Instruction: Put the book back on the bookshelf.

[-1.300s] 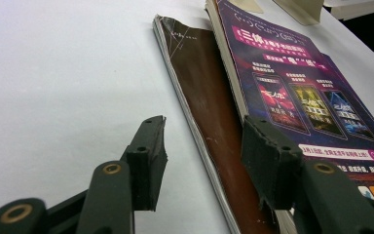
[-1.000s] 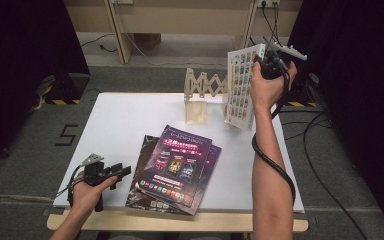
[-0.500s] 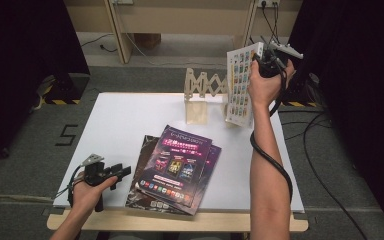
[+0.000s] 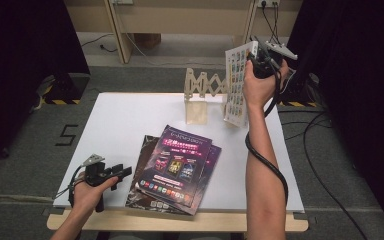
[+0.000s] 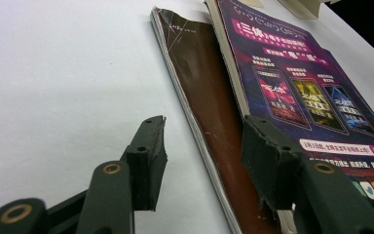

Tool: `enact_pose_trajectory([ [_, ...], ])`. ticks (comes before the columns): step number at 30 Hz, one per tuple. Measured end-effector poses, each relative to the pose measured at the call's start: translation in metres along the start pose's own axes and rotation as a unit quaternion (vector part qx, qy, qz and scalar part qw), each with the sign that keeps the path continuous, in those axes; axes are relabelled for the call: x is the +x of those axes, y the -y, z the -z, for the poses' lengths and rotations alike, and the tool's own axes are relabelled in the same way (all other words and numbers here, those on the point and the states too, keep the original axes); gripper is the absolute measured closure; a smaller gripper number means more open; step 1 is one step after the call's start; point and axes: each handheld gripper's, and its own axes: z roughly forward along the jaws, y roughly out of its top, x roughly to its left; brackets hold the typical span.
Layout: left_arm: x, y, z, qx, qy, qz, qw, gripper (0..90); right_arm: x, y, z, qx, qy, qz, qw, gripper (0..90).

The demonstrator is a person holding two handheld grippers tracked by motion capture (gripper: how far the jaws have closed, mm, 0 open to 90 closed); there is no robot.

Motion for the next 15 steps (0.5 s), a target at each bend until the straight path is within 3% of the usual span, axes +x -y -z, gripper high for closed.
enact_pose_trajectory([
  [7, 0.001, 0.0, 0.0, 0.002, -0.001, -0.002, 1.0, 50.4, -0.002, 0.01, -0.006, -0.008, -0.004, 0.0, 1.0, 74.2],
  [15, 0.0, 0.001, -0.001, 0.004, 0.002, -0.002, 1.0, 50.3, -0.004, 0.026, 0.001, -0.023, -0.001, 0.027, 0.9994, 74.1],
])
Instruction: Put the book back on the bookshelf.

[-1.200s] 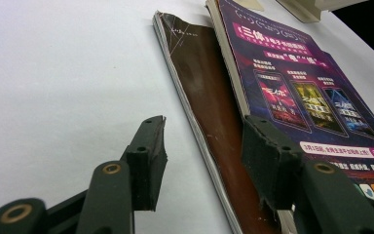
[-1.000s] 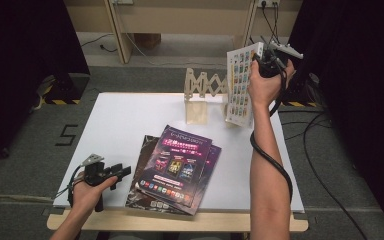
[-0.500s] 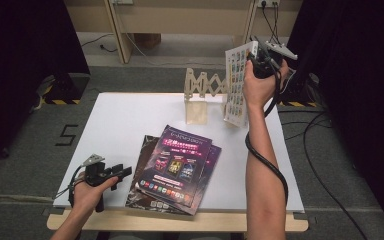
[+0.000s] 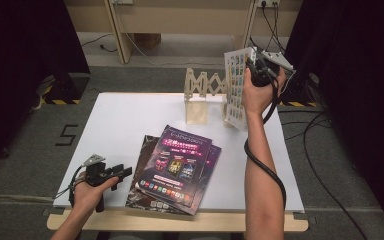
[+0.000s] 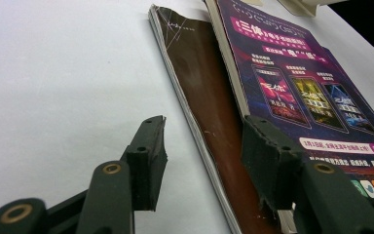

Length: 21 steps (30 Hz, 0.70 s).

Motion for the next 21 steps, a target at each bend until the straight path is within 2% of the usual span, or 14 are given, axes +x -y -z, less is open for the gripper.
enact_pose_trajectory([
  [3, 0.0, 0.001, 0.0, 0.001, 0.001, 0.001, 1.0, 50.4, -0.002, 0.015, 0.0, 0.01, 0.003, -0.003, 0.9999, 74.1],
  [4, 0.0, 0.001, 0.0, 0.001, 0.001, 0.001, 1.0, 50.4, -0.003, 0.018, 0.001, 0.009, -0.001, -0.007, 0.9999, 74.0],
  [7, 0.001, 0.001, -0.001, 0.0, 0.002, 0.001, 1.0, 50.4, 0.0, 0.021, 0.008, -0.003, -0.002, 0.006, 1.0, 74.0],
  [9, 0.0, 0.0, -0.001, 0.001, 0.001, 0.001, 1.0, 50.4, 0.0, 0.024, 0.013, -0.007, -0.003, 0.001, 1.0, 74.0],
  [15, 0.001, 0.001, -0.001, 0.001, 0.003, 0.0, 1.0, 50.4, 0.001, 0.04, 0.039, -0.022, -0.004, 0.011, 0.9997, 73.3],
  [20, -0.001, 0.001, 0.0, 0.0, 0.004, 0.001, 1.0, 50.4, -0.003, 0.058, 0.062, -0.014, -0.002, 0.019, 0.9997, 72.3],
  [21, -0.001, 0.001, 0.0, -0.001, 0.004, 0.002, 1.0, 50.4, -0.005, 0.061, 0.065, -0.014, -0.002, 0.014, 0.9998, 72.4],
])
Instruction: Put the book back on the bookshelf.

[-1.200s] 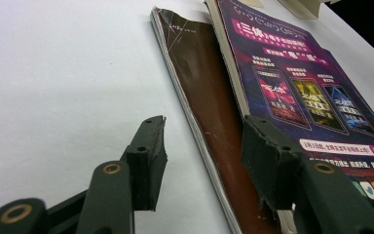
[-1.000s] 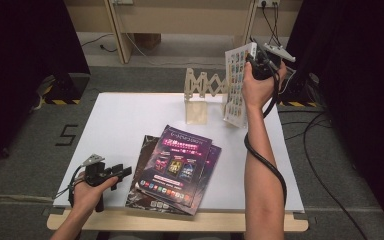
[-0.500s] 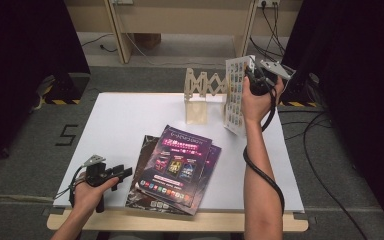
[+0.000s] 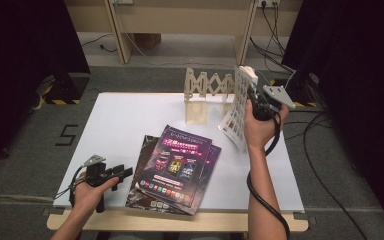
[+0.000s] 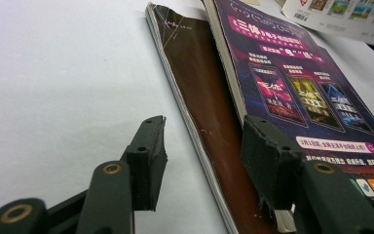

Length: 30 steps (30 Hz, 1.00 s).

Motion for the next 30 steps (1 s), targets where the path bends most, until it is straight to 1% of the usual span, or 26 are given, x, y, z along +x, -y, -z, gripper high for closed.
enact_pose_trajectory([
  [1, 0.0, 0.0, 0.0, 0.0, 0.0, 0.0, 1.0, 50.4, -0.003, 0.004, 0.005, -0.001, -0.001, -0.004, 1.0, 72.5],
  [4, 0.0, 0.001, -0.001, 0.003, 0.001, 0.002, 1.0, 50.4, -0.007, 0.008, 0.014, -0.002, -0.006, -0.001, 1.0, 72.6],
  [9, -0.001, 0.0, -0.002, 0.004, 0.0, 0.001, 1.0, 50.4, -0.009, 0.015, 0.03, -0.004, -0.015, 0.012, 0.9998, 72.6],
  [11, 0.0, 0.001, -0.002, 0.004, 0.0, 0.001, 1.0, 50.4, -0.01, 0.018, 0.034, -0.001, -0.019, 0.018, 0.9997, 72.4],
  [13, 0.0, 0.001, -0.001, 0.004, 0.0, 0.002, 1.0, 50.4, -0.011, 0.02, 0.037, 0.003, -0.018, 0.021, 0.9996, 72.2],
  [15, 0.0, 0.0, -0.001, 0.003, 0.0, 0.001, 1.0, 50.4, -0.015, 0.021, 0.039, 0.008, -0.017, 0.019, 0.9997, 71.8],
  [16, 0.0, 0.0, -0.001, 0.003, 0.0, 0.001, 1.0, 50.3, -0.017, 0.02, 0.039, 0.014, -0.014, 0.013, 0.9997, 71.5],
  [18, 0.0, 0.0, -0.002, 0.004, 0.0, 0.001, 1.0, 50.4, -0.023, 0.019, 0.036, 0.022, -0.014, 0.0, 0.9997, 69.7],
  [19, 0.0, 0.0, -0.002, 0.004, 0.0, 0.001, 1.0, 50.4, -0.027, 0.017, 0.033, 0.027, -0.019, -0.013, 0.9994, 68.6],
  [20, 0.0, 0.001, -0.002, 0.005, 0.001, 0.0, 1.0, 50.4, -0.031, 0.014, 0.03, 0.029, -0.016, -0.023, 0.9992, 67.1],
  [21, 0.0, 0.001, -0.002, 0.006, 0.001, -0.001, 1.0, 50.4, -0.034, 0.011, 0.024, 0.039, -0.011, -0.028, 0.9988, 64.1],
  [22, 0.0, 0.0, -0.003, 0.007, 0.001, -0.002, 1.0, 50.3, -0.037, 0.01, 0.021, 0.046, -0.011, -0.03, 0.9984, 63.7],
  [23, 0.0, 0.0, -0.003, 0.006, 0.003, -0.002, 1.0, 50.4, -0.039, 0.008, 0.017, 0.052, -0.01, -0.04, 0.9978, 63.8],
  [24, 0.001, 0.0, -0.003, 0.006, 0.003, -0.002, 1.0, 50.4, -0.041, 0.007, 0.012, 0.061, -0.009, -0.039, 0.9973, 63.3],
  [25, 0.001, 0.0, -0.004, 0.006, 0.003, -0.002, 1.0, 50.4, -0.044, 0.005, 0.006, 0.074, -0.014, -0.046, 0.9961, 63.5],
  [26, 0.001, 0.0, -0.004, 0.006, 0.002, -0.001, 1.0, 50.4, -0.045, 0.004, 0.003, 0.074, -0.015, -0.047, 0.996, 63.3],
  [28, 0.001, 0.0, -0.004, 0.007, 0.002, 0.0, 1.0, 50.4, -0.045, 0.001, -0.003, 0.087, -0.005, -0.036, 0.9955, 61.5],
  [30, 0.002, 0.001, -0.004, 0.008, 0.002, 0.001, 1.0, 50.4, -0.046, -0.001, -0.008, 0.094, -0.001, -0.035, 0.995, 61.8],
])
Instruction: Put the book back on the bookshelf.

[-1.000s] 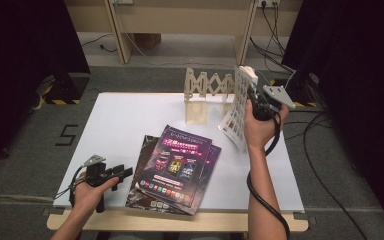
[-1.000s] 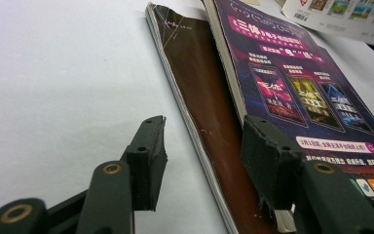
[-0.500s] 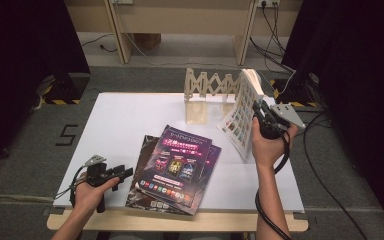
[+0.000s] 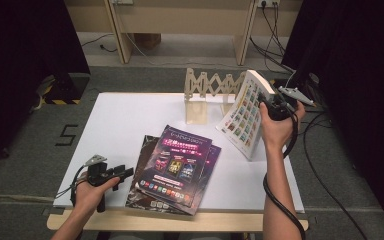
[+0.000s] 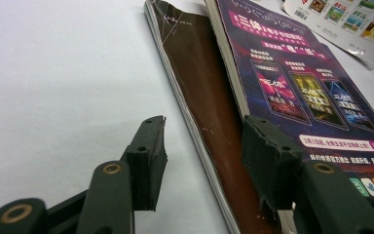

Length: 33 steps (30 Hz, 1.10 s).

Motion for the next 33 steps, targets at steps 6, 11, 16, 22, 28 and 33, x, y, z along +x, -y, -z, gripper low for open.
enact_pose_trajectory([
  [6, 0.0, 0.0, 0.001, -0.001, 0.0, -0.001, 1.0, 50.4, -0.002, -0.01, -0.006, 0.01, 0.015, 0.004, 0.9998, 65.2],
  [11, 0.0, 0.0, 0.0, -0.001, 0.001, 0.0, 1.0, 50.4, 0.0, -0.013, -0.007, 0.015, 0.02, 0.007, 0.9997, 68.9],
  [16, 0.0, 0.0, -0.001, 0.001, 0.0, -0.001, 1.0, 50.4, -0.002, -0.013, -0.008, 0.017, 0.027, 0.01, 0.9994, 71.5],
  [22, -0.001, 0.0, -0.001, 0.002, 0.001, -0.003, 1.0, 50.4, 0.001, -0.019, -0.012, 0.043, 0.027, 0.021, 0.9985, 73.7],
  [28, 0.0, -0.001, 0.0, 0.0, 0.0, -0.001, 1.0, 50.5, 0.01, -0.026, -0.006, 0.043, 0.014, 0.012, 0.9989, 74.2],
  [33, 0.001, -0.001, 0.001, 0.0, 0.001, -0.001, 1.0, 50.6, 0.024, -0.034, 0.001, 0.026, 0.002, 0.016, 0.9995, 74.4],
])
